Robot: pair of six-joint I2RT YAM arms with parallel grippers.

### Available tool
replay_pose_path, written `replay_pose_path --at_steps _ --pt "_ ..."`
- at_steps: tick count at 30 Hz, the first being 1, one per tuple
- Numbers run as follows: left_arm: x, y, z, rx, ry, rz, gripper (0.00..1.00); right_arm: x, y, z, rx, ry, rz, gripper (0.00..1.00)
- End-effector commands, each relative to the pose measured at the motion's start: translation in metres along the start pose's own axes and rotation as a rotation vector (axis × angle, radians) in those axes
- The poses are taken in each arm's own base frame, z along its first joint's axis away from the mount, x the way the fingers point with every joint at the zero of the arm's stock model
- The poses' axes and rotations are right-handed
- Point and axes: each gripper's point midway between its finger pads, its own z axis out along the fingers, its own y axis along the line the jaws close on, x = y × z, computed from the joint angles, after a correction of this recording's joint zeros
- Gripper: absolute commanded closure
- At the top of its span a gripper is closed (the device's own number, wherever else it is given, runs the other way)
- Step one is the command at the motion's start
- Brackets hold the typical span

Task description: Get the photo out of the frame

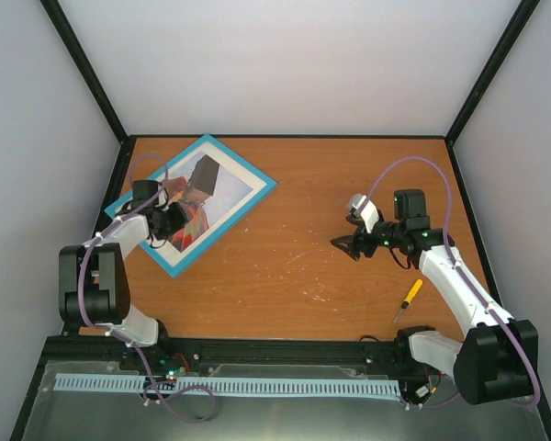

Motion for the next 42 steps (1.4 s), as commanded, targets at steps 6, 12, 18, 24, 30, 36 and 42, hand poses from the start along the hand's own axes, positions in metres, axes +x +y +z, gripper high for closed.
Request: replay_pose_path --at_steps 6,12,18,24,30,36,42 --pt "0.044 0.019 0.009 -0.039 0.084 -0.039 0.99 -0.004 0.019 0.001 -0.109 -0.008 -0.054 0.14" --pt "0.068 0.023 0.004 -0.017 0.128 -0.045 0.99 -0.001 0.018 0.004 -0.117 0.003 -0.046 0.14" --pt "0.090 0.021 -0.002 0.013 0.157 -0.060 0.99 0.000 0.018 0.005 -0.121 0.011 -0.042 0.15" --pt "0.116 0.003 -0.002 0.036 0.209 -0.011 0.99 0.004 0.017 0.006 -0.125 0.026 -0.036 0.15" --pt "0.148 -0.046 0.010 0.097 0.290 0.089 0.99 0.006 0.018 0.009 -0.142 0.036 -0.025 0.14" --pt "0.191 -0.129 0.030 0.181 0.380 0.292 0.99 0.009 0.017 0.011 -0.150 0.050 -0.010 0.14" --pt "0.234 -0.217 0.044 0.304 0.438 0.512 0.99 0.010 0.014 0.012 -0.136 0.058 0.007 0.15"
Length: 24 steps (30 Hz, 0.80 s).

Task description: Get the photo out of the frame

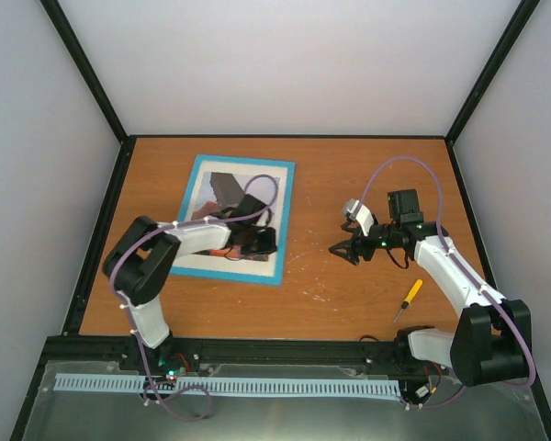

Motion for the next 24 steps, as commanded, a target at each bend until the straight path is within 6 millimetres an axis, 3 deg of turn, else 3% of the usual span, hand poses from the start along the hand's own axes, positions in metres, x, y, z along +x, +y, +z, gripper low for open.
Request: replay_pose_path --at_steps 1,3,5,6,10,13,17,24 --pt "-0.010 -0.060 0.014 0.092 0.012 0.137 0.99 -0.010 0.000 -0.001 -0.003 -0.014 -0.011 0.14" --pt "-0.027 -0.071 0.003 0.092 -0.042 0.173 0.99 -0.011 0.000 -0.001 -0.007 -0.015 0.002 0.14" --pt "-0.052 -0.069 -0.018 0.023 -0.138 0.211 0.97 -0.010 -0.001 0.000 -0.011 -0.014 0.009 0.14" --pt "-0.063 -0.064 -0.028 -0.015 -0.178 0.220 0.91 -0.010 -0.001 0.001 -0.012 -0.013 0.013 0.14" --pt "-0.103 -0.009 -0.071 -0.132 -0.293 0.132 0.48 -0.008 -0.006 0.004 -0.009 -0.005 0.038 0.14" --pt "-0.121 0.049 -0.098 -0.188 -0.355 -0.022 0.34 -0.008 -0.015 0.007 0.016 0.010 0.102 0.14" --pt "-0.121 0.121 -0.116 -0.224 -0.392 -0.230 0.28 -0.006 -0.027 0.010 0.041 0.047 0.207 0.15" --pt "-0.099 0.178 -0.105 -0.256 -0.368 -0.386 0.22 0.000 -0.027 0.017 0.017 0.060 0.228 0.16"
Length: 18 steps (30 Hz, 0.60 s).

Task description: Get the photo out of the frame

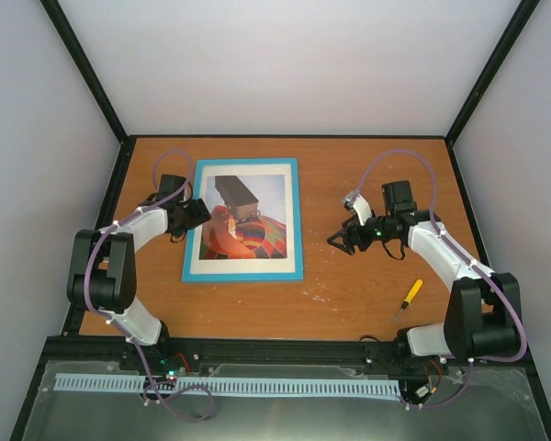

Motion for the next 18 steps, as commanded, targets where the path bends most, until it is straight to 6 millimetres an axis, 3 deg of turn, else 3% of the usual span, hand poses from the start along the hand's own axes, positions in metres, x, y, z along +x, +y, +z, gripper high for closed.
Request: replay_pose_path --at_steps 1,9,15,18 --pt "0.006 0.013 0.010 -0.003 0.016 -0.059 0.22 -0.004 0.002 0.002 -0.016 -0.002 0.017 0.16" --pt "0.022 0.031 0.026 -0.045 0.033 -0.031 0.27 0.000 0.002 0.003 -0.019 0.010 -0.010 0.17" --pt "0.026 0.015 0.022 0.037 0.005 0.034 0.41 -0.003 -0.008 0.004 0.028 0.005 0.028 0.22" --pt "0.033 0.003 0.023 0.035 -0.001 0.090 0.43 -0.004 -0.025 0.006 0.099 0.026 0.076 0.27"
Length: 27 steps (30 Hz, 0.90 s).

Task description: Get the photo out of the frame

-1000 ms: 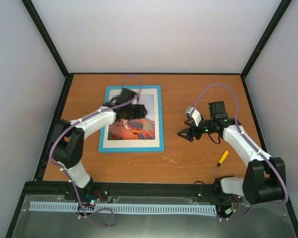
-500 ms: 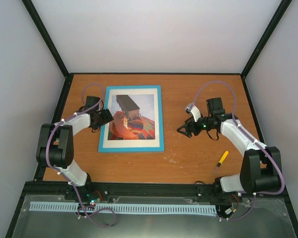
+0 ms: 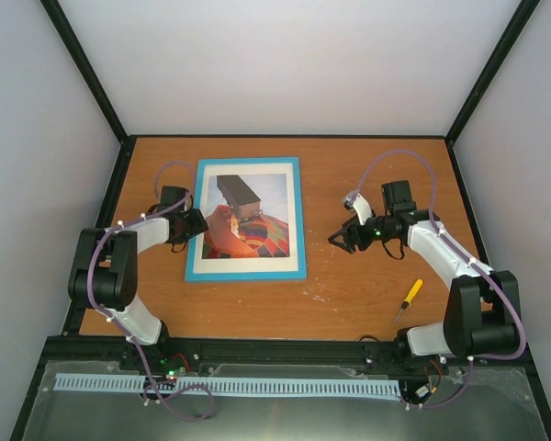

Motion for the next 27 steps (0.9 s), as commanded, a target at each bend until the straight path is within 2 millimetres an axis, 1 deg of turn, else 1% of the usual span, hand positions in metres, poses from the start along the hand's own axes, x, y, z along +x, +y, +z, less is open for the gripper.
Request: replay_pose_path --at_steps 1,2,5,8,12,16,19,21,24,27 --pt "0.012 -0.028 0.000 0.062 -0.004 0.103 0.43 -0.010 -0.028 0.004 0.117 0.015 0.073 0.28" --pt "0.015 -0.036 0.000 0.075 -0.004 0.124 0.43 -0.011 -0.035 0.006 0.142 0.024 0.102 0.29" --pt "0.029 -0.055 0.001 0.108 0.010 0.174 0.44 -0.010 -0.044 0.015 0.133 0.057 0.142 0.32" --pt "0.041 -0.068 0.003 0.131 0.029 0.200 0.45 -0.003 -0.056 0.027 0.140 0.102 0.178 0.33" --pt "0.054 -0.076 0.008 0.147 0.056 0.213 0.47 0.015 -0.077 0.042 0.176 0.186 0.223 0.35" --pt "0.057 -0.080 0.010 0.165 0.068 0.206 0.48 0.028 -0.086 0.052 0.188 0.239 0.252 0.41" --pt "0.057 -0.081 0.009 0.171 0.066 0.202 0.49 0.034 -0.088 0.055 0.183 0.255 0.257 0.42" --pt "0.057 -0.082 0.008 0.175 0.066 0.198 0.50 0.040 -0.086 0.059 0.163 0.279 0.261 0.44" --pt "0.059 -0.083 0.007 0.182 0.071 0.198 0.51 0.046 -0.073 0.062 0.082 0.305 0.255 0.50" --pt "0.063 -0.086 0.005 0.197 0.073 0.209 0.53 0.052 -0.057 0.059 0.013 0.336 0.211 0.54"
